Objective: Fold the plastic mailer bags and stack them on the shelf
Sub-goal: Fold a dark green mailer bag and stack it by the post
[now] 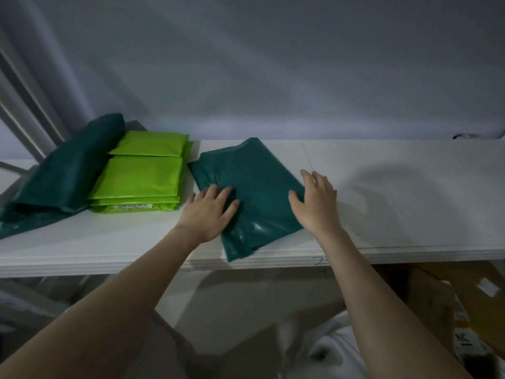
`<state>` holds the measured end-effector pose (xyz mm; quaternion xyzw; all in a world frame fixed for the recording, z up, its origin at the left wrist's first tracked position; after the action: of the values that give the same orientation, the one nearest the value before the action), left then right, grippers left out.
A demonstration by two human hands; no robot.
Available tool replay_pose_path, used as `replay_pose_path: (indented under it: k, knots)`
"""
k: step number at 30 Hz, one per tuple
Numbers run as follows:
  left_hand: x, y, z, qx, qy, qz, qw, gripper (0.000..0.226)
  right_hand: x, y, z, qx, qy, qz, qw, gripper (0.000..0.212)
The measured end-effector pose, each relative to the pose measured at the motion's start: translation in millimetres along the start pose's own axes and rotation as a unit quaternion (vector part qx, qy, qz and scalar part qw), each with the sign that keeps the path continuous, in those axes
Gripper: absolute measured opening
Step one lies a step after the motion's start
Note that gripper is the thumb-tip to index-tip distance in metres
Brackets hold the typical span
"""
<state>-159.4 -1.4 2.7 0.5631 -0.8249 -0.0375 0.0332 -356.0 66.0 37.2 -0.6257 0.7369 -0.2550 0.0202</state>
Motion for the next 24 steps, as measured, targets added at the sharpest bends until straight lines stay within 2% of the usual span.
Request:
replay_pose_path:
  k: [2,4,7,9,12,14,21,24]
  knots:
    - [4.2,-9.3,8.7,-0.009,-0.028,-0.024,0.999,0.071,-0.5,0.9,10.6,0.051,-0.024,0.027,0.998,0.065]
    - [5.7,-16.1,14.2,-0.096,-0.057,-0.085,0.990,0.059,-1.5,-1.8,23.8,0.122,-0.061,0.057,0.989,0.075]
    - [7.1,-11.4,17.2,-0.197,-0.065,-0.118,0.971,0.069,5.7,-15.5,34.0,0.195,-0.042,0.040,0.979,0.083]
    - [10.8,-11.1,11.4,-0.231,-0.044,-0.114,0.965,0.071,10.7,-21.6,41.0,0.180,-0.034,0.023,0.983,0.083]
    - [21.8,-16.8,-1.4,-0.240,-0.013,-0.090,0.966,0.070,17.2,-28.3,46.1,0.119,-0.037,0.006,0.992,0.075]
    - [31.1,-18.3,-12.7,-0.228,0.008,-0.064,0.972,0.070,23.8,-36.2,41.2,0.093,-0.010,-0.014,0.996,0.069]
    - [64.8,-38.8,-27.3,-0.175,0.052,-0.060,0.981,0.068,54.2,-59.2,55.0,0.091,0.022,-0.018,0.995,0.060]
    - [73.3,-47.3,-25.2,-0.168,0.052,-0.075,0.982,0.067,61.7,-62.8,66.6,0.095,0.004,0.008,0.995,0.060]
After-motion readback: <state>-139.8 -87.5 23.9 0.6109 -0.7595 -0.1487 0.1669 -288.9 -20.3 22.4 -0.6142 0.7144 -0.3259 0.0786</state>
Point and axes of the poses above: each hand's wrist, its own x-axis towards the middle knuckle, its own z-axis out of the palm, y = z × x, the point moved 10 cm from there along x, towards the middle knuckle, and after that the axes turned 12 degrees about -z, right-handed, at the moved point
